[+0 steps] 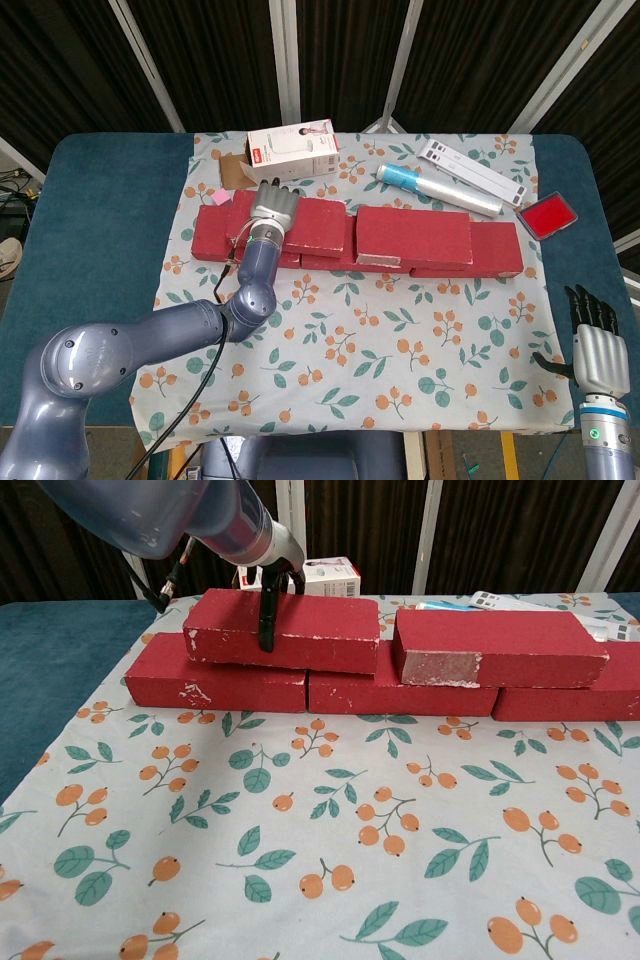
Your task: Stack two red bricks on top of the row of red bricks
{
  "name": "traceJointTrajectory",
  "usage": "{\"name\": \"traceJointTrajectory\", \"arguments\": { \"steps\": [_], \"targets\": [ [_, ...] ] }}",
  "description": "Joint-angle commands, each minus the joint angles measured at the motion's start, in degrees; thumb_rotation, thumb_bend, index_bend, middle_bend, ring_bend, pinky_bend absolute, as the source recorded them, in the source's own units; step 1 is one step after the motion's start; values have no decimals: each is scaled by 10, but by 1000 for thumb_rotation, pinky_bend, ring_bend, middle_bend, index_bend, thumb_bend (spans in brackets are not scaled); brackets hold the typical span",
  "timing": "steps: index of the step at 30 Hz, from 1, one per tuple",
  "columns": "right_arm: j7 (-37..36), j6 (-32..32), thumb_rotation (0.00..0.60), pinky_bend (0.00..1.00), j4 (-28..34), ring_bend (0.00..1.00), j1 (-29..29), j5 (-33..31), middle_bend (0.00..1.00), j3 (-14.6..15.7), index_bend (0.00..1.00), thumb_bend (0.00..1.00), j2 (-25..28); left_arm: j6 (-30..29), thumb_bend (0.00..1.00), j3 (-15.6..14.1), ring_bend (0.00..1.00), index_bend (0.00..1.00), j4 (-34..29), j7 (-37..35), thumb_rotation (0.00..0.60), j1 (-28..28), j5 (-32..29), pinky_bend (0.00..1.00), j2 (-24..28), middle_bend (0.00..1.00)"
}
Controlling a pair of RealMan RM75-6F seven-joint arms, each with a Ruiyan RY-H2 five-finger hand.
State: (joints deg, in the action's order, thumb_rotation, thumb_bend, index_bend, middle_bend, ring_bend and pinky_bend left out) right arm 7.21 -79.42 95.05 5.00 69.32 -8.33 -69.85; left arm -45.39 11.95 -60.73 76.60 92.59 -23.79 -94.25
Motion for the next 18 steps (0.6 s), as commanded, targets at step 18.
{"name": "traceJointTrajectory", "arguments": {
  "steps": [18],
  "targets": [
    [-3, 0, 600, 0, -1, 0, 0, 0, 0, -1, 0, 20, 2, -27, 5, 57, 34, 389, 18, 57, 600, 1, 1, 119, -35, 399]
  ]
}}
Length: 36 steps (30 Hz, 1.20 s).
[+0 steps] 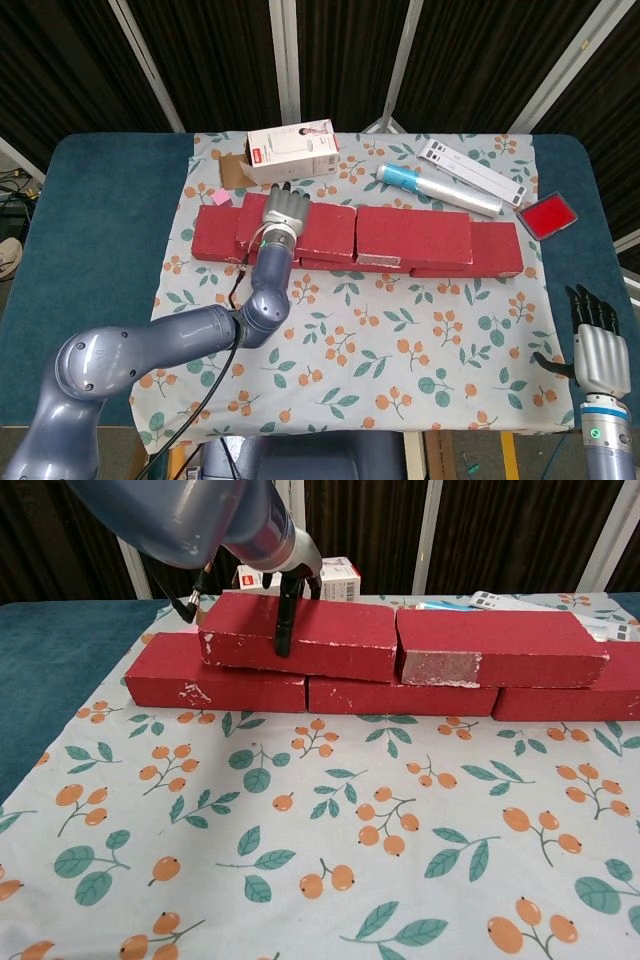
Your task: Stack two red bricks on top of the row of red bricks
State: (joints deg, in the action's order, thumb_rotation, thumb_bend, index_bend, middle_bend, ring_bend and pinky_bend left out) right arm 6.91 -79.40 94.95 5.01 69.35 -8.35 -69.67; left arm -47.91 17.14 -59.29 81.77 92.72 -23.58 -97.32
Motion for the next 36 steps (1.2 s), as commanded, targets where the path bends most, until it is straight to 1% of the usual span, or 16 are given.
{"name": "traceJointTrajectory", "arguments": {
  "steps": [1, 15, 27, 36],
  "targets": [
    [-1, -1, 600, 0, 0, 0, -1, 0, 0, 0, 0, 20, 0, -3, 5, 7, 34, 389, 5, 8, 600, -1, -1, 119, -6, 398],
    [-1, 1, 600, 0, -2, 0, 0, -2, 0, 0, 0, 19, 0, -12, 5, 44, 34, 388, 31, 31, 600, -7, 15, 119, -27, 397],
    [-1, 2, 600, 0, -3, 0, 0, -2, 0, 1, 0, 19, -1, -14, 5, 64, 34, 385, 42, 50, 600, -14, 24, 119, -40, 397],
    [-1, 1, 600, 0, -3, 0, 0, -2, 0, 0, 0, 19, -1, -20, 5, 75, 34, 362, 45, 58, 600, -17, 27, 119, -46, 377]
  ]
}}
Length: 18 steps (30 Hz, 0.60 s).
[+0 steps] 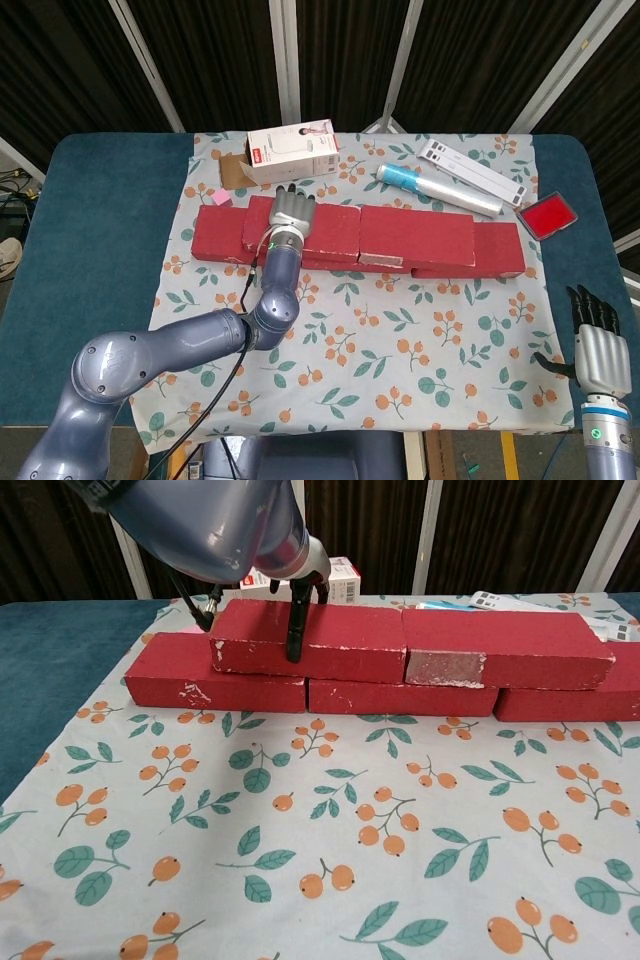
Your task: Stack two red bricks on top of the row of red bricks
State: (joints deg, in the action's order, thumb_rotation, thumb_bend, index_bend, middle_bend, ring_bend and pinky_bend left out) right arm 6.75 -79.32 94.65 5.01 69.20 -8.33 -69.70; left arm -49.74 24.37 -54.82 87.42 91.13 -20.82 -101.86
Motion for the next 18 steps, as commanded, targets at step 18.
{"name": "traceJointTrajectory", "arguments": {
  "steps": [18],
  "targets": [
    [0, 0, 600, 0, -1, 0, 0, 0, 0, 0, 0, 19, -1, -14, 0, 19, 27, 318, 14, 30, 600, -8, 5, 119, -16, 354]
  ]
}}
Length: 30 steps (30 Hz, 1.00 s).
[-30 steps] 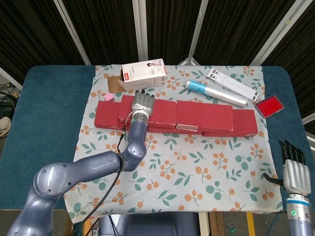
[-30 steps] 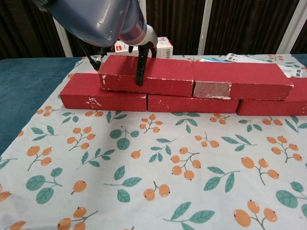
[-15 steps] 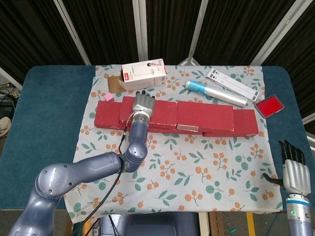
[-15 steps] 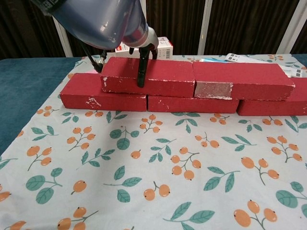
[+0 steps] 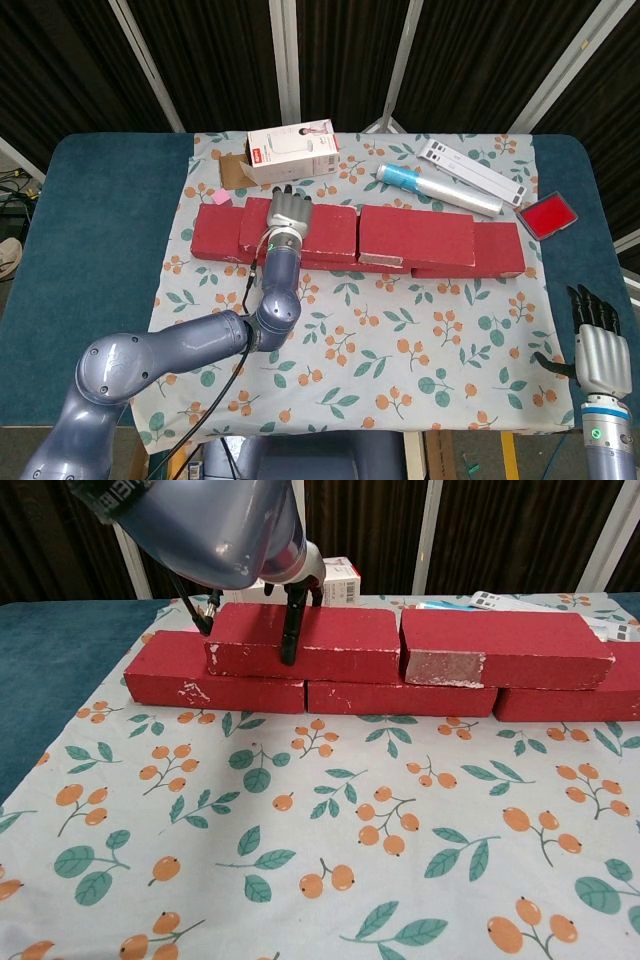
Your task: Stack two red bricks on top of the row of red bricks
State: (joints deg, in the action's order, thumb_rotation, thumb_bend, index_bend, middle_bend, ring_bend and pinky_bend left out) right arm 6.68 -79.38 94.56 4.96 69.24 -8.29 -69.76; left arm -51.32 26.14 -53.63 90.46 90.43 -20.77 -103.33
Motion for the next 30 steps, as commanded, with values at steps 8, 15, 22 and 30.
{"name": "traceJointTrajectory", "arguments": {
  "steps": [8, 15, 22, 30],
  "targets": [
    [2, 0, 600, 0, -1, 0, 0, -1, 0, 0, 0, 19, -1, 5, 0, 10, 20, 276, 6, 2, 600, -6, 11, 119, -6, 323],
    [4, -1, 600, 0, -1, 0, 0, -2, 0, -1, 0, 19, -1, -3, 0, 17, 0, 155, 2, 15, 600, -6, 5, 118, -7, 159],
    [4, -1, 600, 0, -1, 0, 0, -3, 0, -1, 0, 19, -1, -20, 0, 25, 0, 4, -3, 33, 600, -4, -6, 114, -6, 0],
    [4, -1, 600, 0, 0, 0, 0, -2, 0, -1, 0, 19, 0, -37, 0, 37, 0, 0, -3, 54, 600, -2, -16, 99, -6, 0]
  ]
}}
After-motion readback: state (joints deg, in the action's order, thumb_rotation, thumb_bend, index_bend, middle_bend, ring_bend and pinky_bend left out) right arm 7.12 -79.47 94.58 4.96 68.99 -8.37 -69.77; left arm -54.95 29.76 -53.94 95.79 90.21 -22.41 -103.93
